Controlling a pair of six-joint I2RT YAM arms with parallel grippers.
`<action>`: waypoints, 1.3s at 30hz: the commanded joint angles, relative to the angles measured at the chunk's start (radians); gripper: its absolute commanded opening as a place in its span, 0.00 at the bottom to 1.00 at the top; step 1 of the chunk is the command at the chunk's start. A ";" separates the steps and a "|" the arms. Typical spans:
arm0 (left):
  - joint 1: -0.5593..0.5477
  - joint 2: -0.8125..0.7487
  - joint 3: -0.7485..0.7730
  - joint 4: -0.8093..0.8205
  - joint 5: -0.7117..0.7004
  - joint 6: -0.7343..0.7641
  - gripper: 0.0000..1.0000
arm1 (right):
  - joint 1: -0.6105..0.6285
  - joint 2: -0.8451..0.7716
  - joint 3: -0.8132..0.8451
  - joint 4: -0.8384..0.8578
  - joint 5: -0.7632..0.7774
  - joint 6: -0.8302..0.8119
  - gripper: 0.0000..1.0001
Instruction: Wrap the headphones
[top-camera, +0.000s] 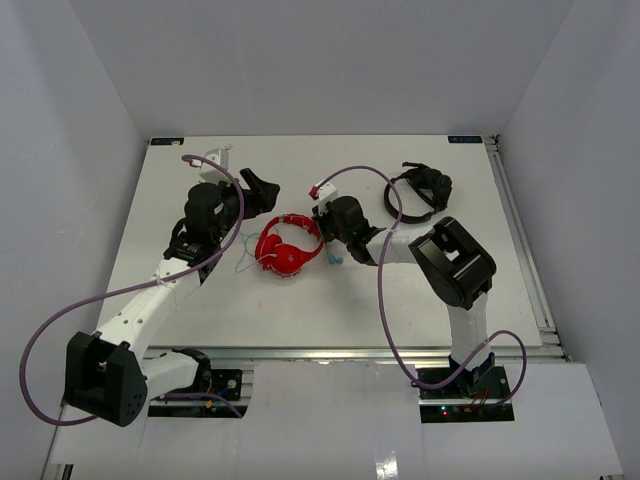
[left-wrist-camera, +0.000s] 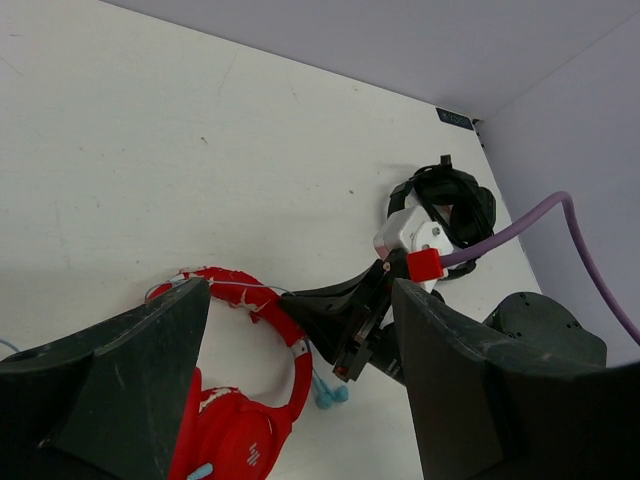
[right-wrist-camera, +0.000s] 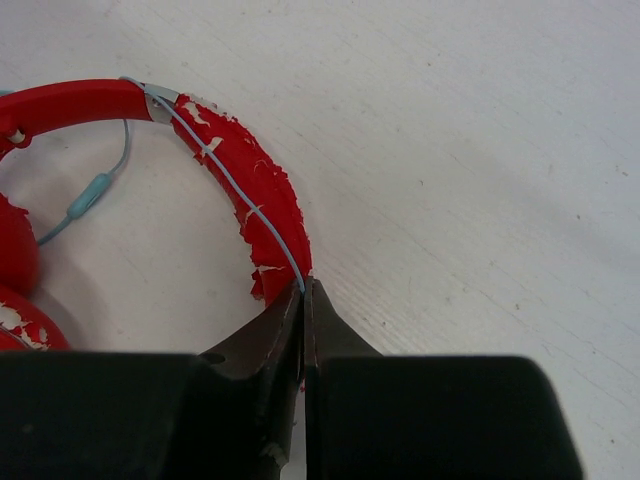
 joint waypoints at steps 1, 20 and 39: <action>0.000 -0.008 0.000 0.015 -0.010 0.005 0.85 | -0.001 -0.150 0.006 0.015 0.071 -0.032 0.08; 0.000 0.017 0.075 -0.055 -0.077 0.006 0.85 | 0.112 -0.651 -0.012 -0.223 -0.229 -0.086 0.08; -0.025 -0.199 -0.168 -0.082 0.151 0.035 0.81 | 0.010 -0.453 0.464 -0.297 0.210 -0.295 0.08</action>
